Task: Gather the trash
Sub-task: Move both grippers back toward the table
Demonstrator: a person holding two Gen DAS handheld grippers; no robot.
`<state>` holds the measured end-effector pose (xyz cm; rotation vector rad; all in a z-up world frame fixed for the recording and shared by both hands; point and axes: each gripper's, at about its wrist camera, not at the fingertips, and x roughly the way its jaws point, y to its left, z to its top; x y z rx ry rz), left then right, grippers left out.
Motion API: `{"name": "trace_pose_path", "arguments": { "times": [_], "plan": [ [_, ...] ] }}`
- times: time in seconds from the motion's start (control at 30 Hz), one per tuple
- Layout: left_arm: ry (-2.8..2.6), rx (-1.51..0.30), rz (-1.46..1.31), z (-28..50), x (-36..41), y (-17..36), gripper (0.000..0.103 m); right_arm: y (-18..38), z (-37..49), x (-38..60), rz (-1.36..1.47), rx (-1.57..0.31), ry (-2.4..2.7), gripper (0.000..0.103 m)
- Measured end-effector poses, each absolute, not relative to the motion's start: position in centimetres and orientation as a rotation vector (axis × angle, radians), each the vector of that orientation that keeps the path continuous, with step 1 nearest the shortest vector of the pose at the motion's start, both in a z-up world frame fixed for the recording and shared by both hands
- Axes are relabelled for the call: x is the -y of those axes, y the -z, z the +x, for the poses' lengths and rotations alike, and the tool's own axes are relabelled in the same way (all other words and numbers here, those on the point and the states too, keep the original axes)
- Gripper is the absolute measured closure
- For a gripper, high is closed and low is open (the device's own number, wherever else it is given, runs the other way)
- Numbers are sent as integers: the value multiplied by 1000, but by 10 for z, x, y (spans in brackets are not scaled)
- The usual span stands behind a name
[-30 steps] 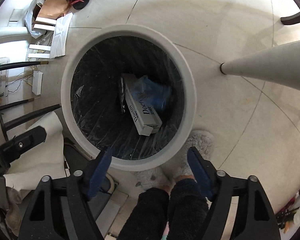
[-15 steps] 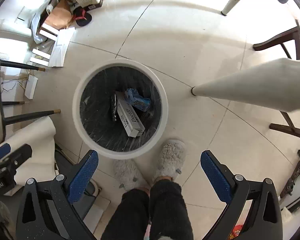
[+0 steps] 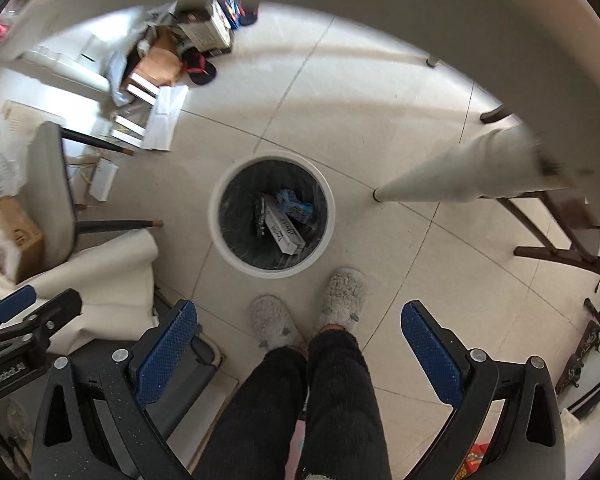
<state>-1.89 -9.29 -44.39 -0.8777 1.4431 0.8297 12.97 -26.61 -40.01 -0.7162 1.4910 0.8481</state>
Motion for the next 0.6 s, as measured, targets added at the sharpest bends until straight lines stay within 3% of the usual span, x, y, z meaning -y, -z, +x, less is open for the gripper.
{"name": "trace_pose_path", "arguments": {
  "times": [0.4, 0.5, 0.6],
  "plan": [
    [-815, -1348, -814, -21, 105, 323, 7, 253, 117, 290, -629, -1485, -915, 0],
    [-830, -1292, -783, -6, 94, 297, 0, 226, 125, 287, -570, -1491, -927, 0],
    [-857, -1241, -748, 18, 75, 274, 0, 198, 151, 282, -495, -1481, -917, 0]
  ]
}}
